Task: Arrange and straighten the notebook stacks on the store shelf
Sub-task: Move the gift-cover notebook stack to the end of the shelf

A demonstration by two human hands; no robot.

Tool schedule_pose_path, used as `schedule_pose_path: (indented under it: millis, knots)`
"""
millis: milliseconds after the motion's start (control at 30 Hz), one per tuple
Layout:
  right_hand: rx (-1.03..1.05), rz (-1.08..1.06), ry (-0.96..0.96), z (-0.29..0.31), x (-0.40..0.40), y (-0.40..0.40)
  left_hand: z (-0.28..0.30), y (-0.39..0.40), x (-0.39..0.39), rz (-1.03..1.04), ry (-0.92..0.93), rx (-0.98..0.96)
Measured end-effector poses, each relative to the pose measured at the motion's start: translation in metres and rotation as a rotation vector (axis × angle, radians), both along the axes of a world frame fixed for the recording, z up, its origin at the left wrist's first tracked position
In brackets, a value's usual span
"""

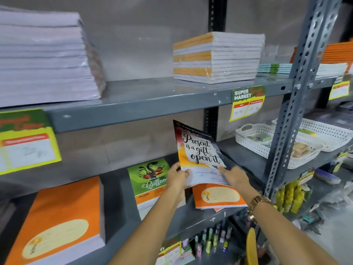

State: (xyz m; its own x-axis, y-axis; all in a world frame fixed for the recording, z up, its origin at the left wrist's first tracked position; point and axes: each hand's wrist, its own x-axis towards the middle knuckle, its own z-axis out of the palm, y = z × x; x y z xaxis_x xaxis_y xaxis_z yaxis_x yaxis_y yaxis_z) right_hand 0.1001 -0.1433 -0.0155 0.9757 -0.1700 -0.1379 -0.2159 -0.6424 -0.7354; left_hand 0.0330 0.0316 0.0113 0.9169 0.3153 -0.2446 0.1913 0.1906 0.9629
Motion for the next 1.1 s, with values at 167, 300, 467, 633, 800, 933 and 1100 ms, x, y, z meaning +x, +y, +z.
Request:
schedule_pose_path:
  millis: [167, 300, 467, 633, 800, 933, 1100]
  knots:
    - [-0.006, 0.008, -0.147, 0.026, -0.024, 0.054, 0.012, 0.057, -0.036, 0.065, -0.024, 0.037]
    - [-0.018, 0.072, -0.224, 0.037, -0.052, 0.109, 0.014, 0.108, -0.074, 0.186, -0.02, 0.019]
    - [0.002, 0.114, -0.233, 0.044, -0.094, 0.186, 0.018, 0.172, -0.127, 0.345, -0.019, -0.015]
    - [0.046, 0.249, -0.225, 0.042, -0.142, 0.268, 0.019, 0.244, -0.189, 0.466, -0.009, -0.001]
    - [0.092, 0.372, -0.266, 0.035, -0.193, 0.348, 0.015, 0.318, -0.249, 0.6, 0.007, 0.126]
    - [0.095, 0.455, -0.228, 0.031, -0.229, 0.403, 0.013, 0.37, -0.293, 0.655, 0.002, 0.147]
    - [0.195, 0.56, -0.177, 0.027, -0.262, 0.463, 0.007, 0.43, -0.334, 0.773, 0.062, 0.25]
